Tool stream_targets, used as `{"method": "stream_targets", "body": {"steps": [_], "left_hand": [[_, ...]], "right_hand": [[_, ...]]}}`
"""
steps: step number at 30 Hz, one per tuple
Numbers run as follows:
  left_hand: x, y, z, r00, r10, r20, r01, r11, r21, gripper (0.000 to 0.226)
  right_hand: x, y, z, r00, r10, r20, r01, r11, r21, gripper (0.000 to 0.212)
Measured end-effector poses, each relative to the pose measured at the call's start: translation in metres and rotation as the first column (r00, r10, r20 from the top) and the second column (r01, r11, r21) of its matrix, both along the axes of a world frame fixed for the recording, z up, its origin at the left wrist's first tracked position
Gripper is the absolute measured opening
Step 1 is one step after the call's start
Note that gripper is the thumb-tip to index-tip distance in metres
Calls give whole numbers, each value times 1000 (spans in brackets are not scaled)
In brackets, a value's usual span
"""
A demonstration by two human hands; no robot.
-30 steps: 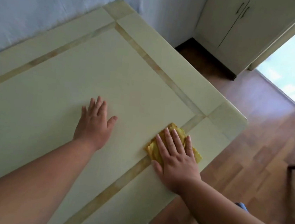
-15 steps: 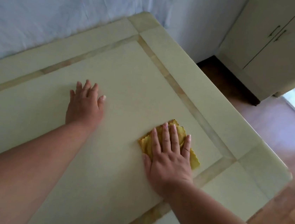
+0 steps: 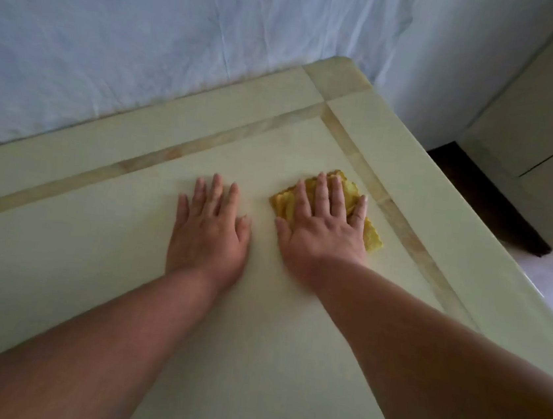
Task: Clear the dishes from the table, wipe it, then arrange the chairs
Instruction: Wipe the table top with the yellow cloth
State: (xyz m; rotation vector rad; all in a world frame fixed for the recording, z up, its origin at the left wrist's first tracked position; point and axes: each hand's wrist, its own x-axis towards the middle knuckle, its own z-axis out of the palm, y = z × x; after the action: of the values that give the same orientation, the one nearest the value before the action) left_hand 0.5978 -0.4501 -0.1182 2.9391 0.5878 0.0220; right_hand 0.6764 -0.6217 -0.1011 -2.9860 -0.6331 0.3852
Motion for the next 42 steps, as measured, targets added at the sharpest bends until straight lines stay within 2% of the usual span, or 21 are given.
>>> {"method": "stream_targets", "body": {"steps": [10, 21, 26, 34, 37, 40, 42], "left_hand": [[-1, 3, -6, 1000, -27, -13, 27, 999, 18, 73], [-1, 2, -5, 1000, -29, -8, 29, 999, 32, 72], [-1, 3, 0, 999, -39, -21, 39, 999, 31, 73], [-2, 0, 8, 997, -48, -53, 48, 999, -5, 72], [-6, -5, 11, 998, -48, -32, 50, 998, 49, 63], [-8, -17, 18, 989, -146, 36, 140, 981, 135, 48], [-10, -35, 24, 979, -190, 72, 181, 977, 117, 44]], "right_hand": [[109, 97, -4, 998, -55, 42, 55, 998, 6, 84], [130, 110, -3, 998, -30, 48, 29, 999, 19, 83], [115, 72, -3, 997, 24, 67, -26, 999, 29, 80], [35, -48, 1, 997, -41, 64, 40, 999, 10, 79], [-6, -99, 1, 996, -64, 56, 64, 998, 5, 79], [-51, -148, 4, 995, -79, 57, 79, 997, 9, 78], [-77, -178, 4, 995, -88, 44, 88, 996, 0, 78]]}}
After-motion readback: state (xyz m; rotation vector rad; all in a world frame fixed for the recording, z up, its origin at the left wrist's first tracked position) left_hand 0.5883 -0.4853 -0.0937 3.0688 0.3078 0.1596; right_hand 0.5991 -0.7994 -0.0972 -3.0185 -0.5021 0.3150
